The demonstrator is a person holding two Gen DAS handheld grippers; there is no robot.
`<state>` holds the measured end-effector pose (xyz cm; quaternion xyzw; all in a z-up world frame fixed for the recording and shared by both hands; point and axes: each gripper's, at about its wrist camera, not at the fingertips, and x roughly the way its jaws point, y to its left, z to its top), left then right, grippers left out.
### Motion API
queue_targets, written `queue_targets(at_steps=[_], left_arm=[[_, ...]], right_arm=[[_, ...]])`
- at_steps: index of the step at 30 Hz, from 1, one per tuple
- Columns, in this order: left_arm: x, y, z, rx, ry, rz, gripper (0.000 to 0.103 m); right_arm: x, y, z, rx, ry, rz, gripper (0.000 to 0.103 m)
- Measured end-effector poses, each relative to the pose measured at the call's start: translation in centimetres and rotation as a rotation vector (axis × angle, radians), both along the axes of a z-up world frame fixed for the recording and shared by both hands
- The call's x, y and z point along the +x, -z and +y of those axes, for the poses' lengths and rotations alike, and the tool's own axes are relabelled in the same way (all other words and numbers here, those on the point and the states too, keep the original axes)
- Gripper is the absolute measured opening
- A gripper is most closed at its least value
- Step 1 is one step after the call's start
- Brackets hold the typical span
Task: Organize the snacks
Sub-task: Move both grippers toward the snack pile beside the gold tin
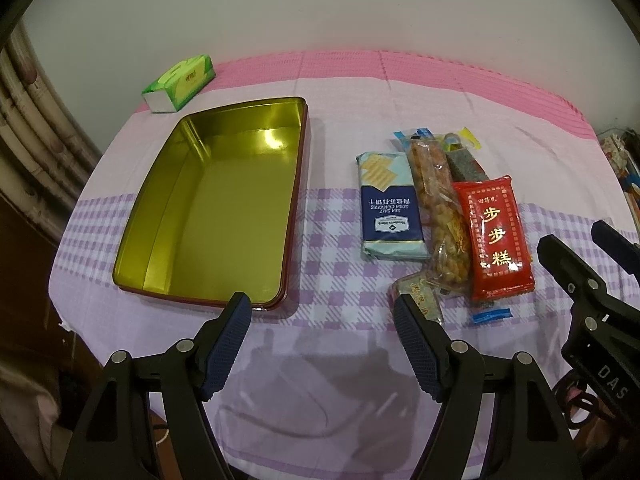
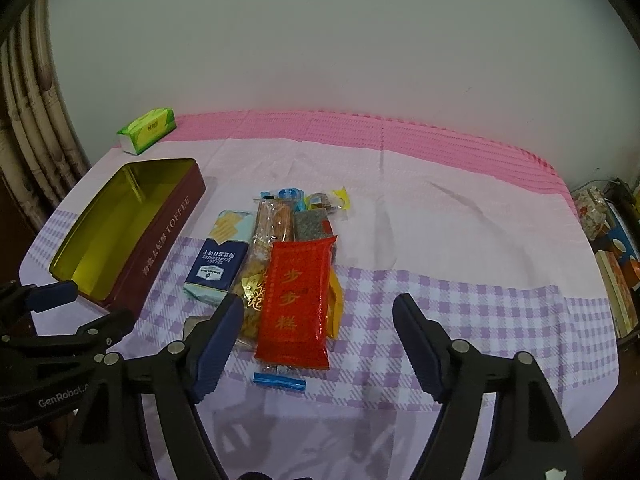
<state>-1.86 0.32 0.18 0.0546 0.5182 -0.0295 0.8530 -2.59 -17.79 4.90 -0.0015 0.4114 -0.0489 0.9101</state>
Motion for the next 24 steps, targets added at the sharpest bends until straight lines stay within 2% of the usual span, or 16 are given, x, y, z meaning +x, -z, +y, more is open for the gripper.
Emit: queue_targets(at_steps=[24], left_arm=[[0.25,0.46,0.48,-0.004,-0.007,0.011,0.074]], right_arm=[[0.33,0.39,0.54,0.000,-0.011,0.015,0.071]])
